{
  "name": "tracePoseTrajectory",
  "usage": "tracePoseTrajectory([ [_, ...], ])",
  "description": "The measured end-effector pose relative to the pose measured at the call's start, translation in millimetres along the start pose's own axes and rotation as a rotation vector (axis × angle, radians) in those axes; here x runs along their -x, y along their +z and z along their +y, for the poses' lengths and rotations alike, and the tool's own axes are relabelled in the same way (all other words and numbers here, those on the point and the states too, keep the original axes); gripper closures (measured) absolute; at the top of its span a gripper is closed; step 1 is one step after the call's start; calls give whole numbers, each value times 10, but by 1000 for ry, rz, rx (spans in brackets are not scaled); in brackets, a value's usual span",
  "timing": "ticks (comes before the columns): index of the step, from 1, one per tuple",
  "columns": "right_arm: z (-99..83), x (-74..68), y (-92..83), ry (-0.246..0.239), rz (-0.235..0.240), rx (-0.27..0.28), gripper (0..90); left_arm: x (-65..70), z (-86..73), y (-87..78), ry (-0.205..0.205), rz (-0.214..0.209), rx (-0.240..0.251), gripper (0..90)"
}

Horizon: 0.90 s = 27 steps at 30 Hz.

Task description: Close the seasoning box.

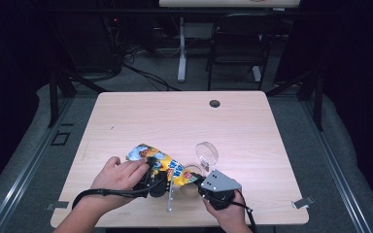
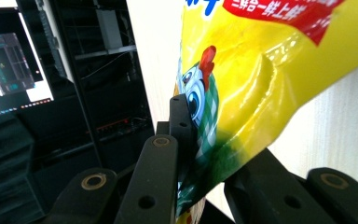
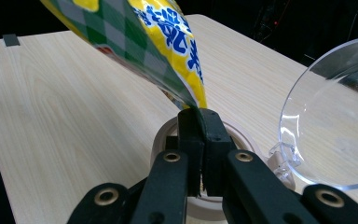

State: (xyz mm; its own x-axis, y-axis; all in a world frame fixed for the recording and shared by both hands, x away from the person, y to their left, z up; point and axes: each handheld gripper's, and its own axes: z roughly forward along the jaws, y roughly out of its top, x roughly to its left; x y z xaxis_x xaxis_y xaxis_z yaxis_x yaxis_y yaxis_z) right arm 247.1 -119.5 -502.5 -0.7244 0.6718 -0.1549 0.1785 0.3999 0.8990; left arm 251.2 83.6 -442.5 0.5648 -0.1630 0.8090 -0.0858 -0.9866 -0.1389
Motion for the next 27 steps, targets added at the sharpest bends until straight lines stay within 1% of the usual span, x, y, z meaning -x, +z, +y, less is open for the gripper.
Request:
tracePoseTrajectory([
  [7, 9, -1, 3, -2, -2, 4, 888, 14, -43, 20, -36, -15, 16, 854],
  [10, 11, 3, 4, 1, 0, 10, 888, 36, -70, 34, -77, -24, 32, 853],
  [11, 12, 4, 5, 2, 3, 12, 888, 43, -85, 45, -89, -20, 41, 853],
  [12, 14, 6, 5, -1, 2, 14, 888, 42, -94, 43, -86, -27, 35, 853],
  [13, 15, 6, 6, 0, 2, 17, 888, 45, -101, 47, -89, -21, 39, 853],
  [14, 16, 7, 6, 0, 2, 19, 888, 58, -110, 52, -106, -26, 43, 853],
  [16, 19, 7, 6, 0, 2, 21, 888, 78, -132, 63, -124, -28, 53, 853],
  [24, 33, 2, 10, -9, 1, 27, 886, 124, -183, 87, -170, -40, 72, 855],
  [25, 33, 4, 10, -9, 2, 28, 885, 131, -187, 92, -181, -42, 80, 855],
  [26, 33, 7, 10, -7, 3, 30, 884, 134, -193, 93, -181, -43, 78, 855],
  [27, 32, 10, 11, -4, 3, 34, 883, 144, -197, 101, -195, -41, 91, 855],
])
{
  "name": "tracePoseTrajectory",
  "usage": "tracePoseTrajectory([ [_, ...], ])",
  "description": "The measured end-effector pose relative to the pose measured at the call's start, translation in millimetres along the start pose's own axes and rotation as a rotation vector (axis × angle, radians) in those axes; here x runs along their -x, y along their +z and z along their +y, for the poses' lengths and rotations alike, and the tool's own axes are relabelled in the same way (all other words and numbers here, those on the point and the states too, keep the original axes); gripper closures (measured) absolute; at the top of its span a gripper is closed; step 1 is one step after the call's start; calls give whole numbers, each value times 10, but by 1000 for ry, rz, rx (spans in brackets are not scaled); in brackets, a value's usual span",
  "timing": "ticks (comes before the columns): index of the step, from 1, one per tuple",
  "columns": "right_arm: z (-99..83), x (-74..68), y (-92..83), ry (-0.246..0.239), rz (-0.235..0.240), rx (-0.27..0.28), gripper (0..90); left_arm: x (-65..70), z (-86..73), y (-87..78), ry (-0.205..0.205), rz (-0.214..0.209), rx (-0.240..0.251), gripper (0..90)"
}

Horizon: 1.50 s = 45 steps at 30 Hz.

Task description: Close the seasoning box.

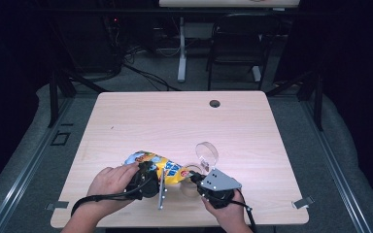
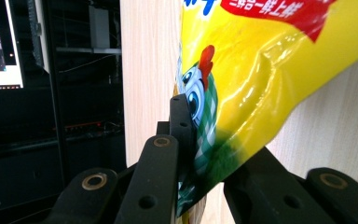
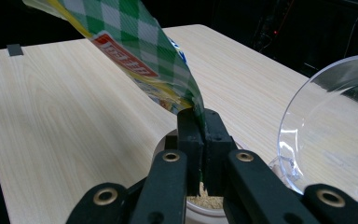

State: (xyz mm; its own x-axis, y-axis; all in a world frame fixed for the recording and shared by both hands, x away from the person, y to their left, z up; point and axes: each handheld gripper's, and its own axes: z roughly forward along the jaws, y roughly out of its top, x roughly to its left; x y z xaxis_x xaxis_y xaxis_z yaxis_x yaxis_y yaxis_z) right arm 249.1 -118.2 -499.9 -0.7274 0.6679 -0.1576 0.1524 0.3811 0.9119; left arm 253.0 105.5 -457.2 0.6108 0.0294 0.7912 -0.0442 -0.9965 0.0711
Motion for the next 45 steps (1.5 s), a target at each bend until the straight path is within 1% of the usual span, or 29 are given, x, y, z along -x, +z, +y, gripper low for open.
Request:
tracePoseTrajectory([
  [1, 0, 2, 1, 1, 1, 4, 883, -1, -4, 1, 4, 5, 1, 856],
  [3, -1, 1, 2, -1, 0, 8, 881, 6, -10, 1, -4, 2, -3, 856],
  [11, -2, 26, -10, 11, 3, 17, 861, 43, -38, 22, -20, -7, 13, 862],
  [12, -3, 25, -10, 12, 2, 19, 857, 58, -46, 27, -37, -10, 21, 863],
  [14, -4, 27, -10, 13, 0, 21, 846, 65, -62, 33, -44, -17, 27, 866],
  [15, -4, 28, -10, 13, 0, 21, 842, 81, -75, 39, -49, -9, 38, 866],
  [16, -5, 28, -10, 13, -1, 22, 838, 85, -82, 40, -55, -20, 38, 867],
  [19, -7, 30, -12, 11, -2, 25, 819, 109, -110, 51, -65, -27, 45, 870],
  [20, -8, 32, -15, 11, 0, 25, 813, 115, -120, 59, -73, -25, 54, 870],
  [21, -8, 34, -15, 12, 1, 25, 802, 120, -126, 60, -78, -25, 54, 871],
  [22, -8, 37, -14, 13, 4, 26, 785, 121, -131, 68, -82, -25, 64, 872],
  [24, -12, 36, -12, 18, -1, 31, 746, 128, -148, 83, -96, -35, 73, 873],
  [26, -16, 38, -11, 20, -5, 31, 719, 128, -161, 92, -100, -41, 76, 874],
  [29, -23, 51, -10, 24, -12, 27, 691, 139, -188, 113, -127, -55, 92, 875],
  [31, -29, 62, -12, 31, -16, 25, 674, 145, -204, 123, -142, -69, 96, 876],
  [32, -33, 67, -9, 38, -11, 29, 665, 145, -208, 128, -142, -67, 101, 876],
  [33, -35, 73, -8, 40, -12, 25, 654, 146, -214, 135, -149, -74, 107, 876],
  [35, -42, 83, -6, 49, -13, 22, 615, 153, -222, 145, -162, -77, 113, 876],
  [37, -48, 95, 1, 61, -14, 11, 579, 157, -227, 151, -171, -90, 113, 876],
  [40, -65, 109, 17, 72, -21, -8, 566, 164, -230, 163, -179, -98, 121, 877],
  [43, -79, 119, 27, 83, -23, -12, 565, 167, -239, 173, -193, -109, 132, 877],
  [44, -83, 125, 27, 86, -25, -15, 565, 157, -242, 169, -178, -113, 122, 877],
  [45, -87, 129, 27, 87, -27, -13, 565, 162, -243, 170, -180, -113, 124, 877],
])
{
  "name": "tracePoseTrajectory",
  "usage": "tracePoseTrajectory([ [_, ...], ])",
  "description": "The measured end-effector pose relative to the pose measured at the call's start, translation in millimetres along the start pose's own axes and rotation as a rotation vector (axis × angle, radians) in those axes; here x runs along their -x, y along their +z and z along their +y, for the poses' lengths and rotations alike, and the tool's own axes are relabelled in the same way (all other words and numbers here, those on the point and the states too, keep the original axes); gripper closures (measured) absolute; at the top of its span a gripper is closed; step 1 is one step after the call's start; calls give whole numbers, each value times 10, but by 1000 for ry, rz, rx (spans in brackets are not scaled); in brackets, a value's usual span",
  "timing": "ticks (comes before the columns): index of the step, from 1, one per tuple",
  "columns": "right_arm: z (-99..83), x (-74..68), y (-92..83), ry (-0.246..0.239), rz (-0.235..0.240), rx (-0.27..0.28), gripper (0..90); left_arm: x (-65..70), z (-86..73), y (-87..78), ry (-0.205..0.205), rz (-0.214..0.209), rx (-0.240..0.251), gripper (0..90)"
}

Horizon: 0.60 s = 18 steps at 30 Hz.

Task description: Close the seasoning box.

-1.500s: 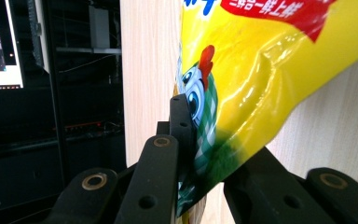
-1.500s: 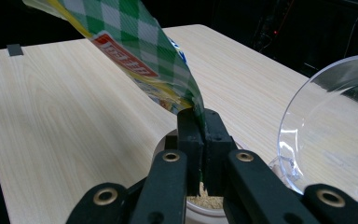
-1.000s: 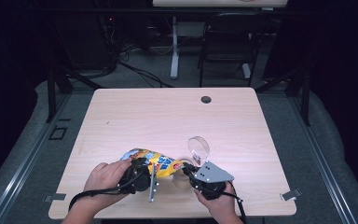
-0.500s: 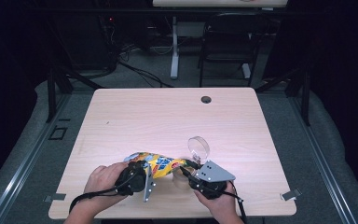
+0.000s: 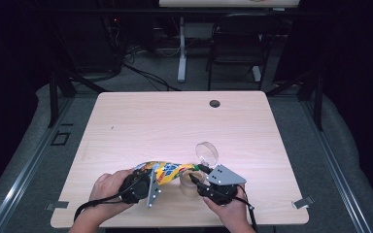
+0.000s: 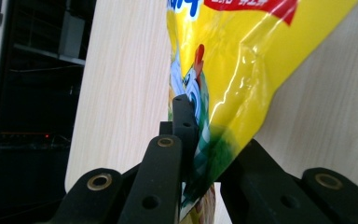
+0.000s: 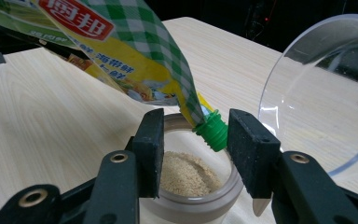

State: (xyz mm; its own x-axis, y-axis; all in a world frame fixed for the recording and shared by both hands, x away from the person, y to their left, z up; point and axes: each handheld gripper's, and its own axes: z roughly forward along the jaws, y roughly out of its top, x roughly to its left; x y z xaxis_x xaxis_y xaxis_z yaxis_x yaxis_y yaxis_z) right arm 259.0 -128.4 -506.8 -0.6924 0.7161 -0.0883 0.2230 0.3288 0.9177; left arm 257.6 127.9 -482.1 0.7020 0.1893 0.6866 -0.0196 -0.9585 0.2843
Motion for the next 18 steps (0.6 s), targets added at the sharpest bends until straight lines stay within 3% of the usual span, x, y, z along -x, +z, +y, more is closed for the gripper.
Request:
tracePoseTrajectory([
  [6, -20, 37, 6, 19, -6, -19, 566, 21, -31, 20, -40, -14, 30, 877],
  [18, -62, 52, 48, 51, 7, -34, 583, 26, -68, 22, -53, -18, 41, 878],
])
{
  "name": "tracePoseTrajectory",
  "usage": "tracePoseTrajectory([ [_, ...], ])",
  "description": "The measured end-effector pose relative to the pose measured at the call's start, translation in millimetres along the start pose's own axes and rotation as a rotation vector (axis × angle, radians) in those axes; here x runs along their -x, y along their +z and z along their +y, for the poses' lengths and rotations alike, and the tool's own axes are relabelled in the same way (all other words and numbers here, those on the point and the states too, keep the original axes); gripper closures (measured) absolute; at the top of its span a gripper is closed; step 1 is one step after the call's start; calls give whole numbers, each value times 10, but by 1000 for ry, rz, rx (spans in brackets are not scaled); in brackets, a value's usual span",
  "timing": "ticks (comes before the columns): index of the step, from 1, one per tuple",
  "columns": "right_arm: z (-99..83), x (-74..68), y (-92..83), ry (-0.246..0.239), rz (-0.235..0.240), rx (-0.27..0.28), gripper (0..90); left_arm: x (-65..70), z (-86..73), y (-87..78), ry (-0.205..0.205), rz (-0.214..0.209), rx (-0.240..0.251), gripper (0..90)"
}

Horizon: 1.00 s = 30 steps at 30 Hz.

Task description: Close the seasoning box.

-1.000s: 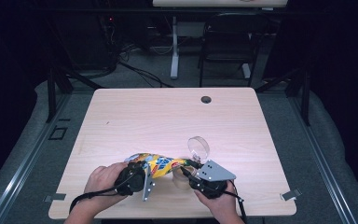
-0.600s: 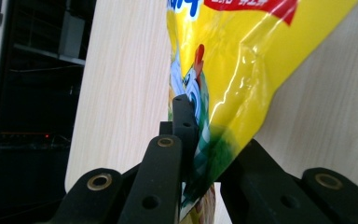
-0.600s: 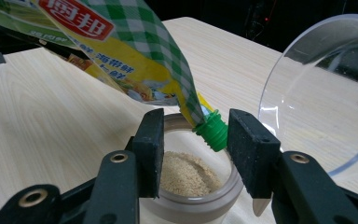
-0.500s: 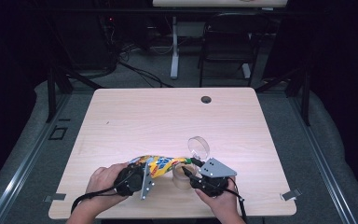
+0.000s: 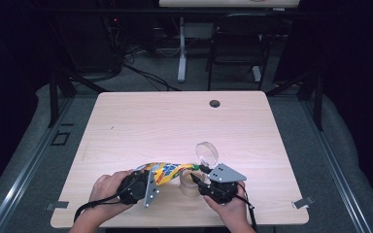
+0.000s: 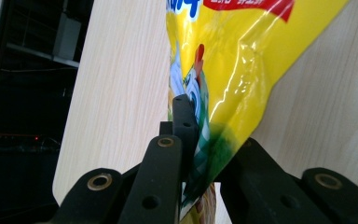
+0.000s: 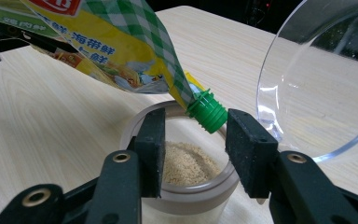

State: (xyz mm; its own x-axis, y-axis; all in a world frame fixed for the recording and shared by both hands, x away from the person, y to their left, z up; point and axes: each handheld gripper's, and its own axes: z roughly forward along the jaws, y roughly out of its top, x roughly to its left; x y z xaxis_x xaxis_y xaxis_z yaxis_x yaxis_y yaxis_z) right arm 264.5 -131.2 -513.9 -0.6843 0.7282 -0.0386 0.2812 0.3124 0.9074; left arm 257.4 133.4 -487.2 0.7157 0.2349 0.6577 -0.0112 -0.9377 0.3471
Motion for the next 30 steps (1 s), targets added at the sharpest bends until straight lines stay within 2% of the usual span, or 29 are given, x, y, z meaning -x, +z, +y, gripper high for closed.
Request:
tracePoseTrajectory([
  [13, -41, 16, 46, 12, 13, -37, 604, -1, -35, 26, -26, -21, 21, 878],
  [22, -17, 23, 26, 34, 23, -1, 604, -1, -58, 49, -46, -34, 36, 878],
  [25, -6, 10, 28, 27, 22, 6, 604, -4, -73, 53, -53, -34, 37, 878],
  [30, 28, -16, 25, 18, 22, 23, 610, -4, -113, 70, -87, -33, 52, 878],
])
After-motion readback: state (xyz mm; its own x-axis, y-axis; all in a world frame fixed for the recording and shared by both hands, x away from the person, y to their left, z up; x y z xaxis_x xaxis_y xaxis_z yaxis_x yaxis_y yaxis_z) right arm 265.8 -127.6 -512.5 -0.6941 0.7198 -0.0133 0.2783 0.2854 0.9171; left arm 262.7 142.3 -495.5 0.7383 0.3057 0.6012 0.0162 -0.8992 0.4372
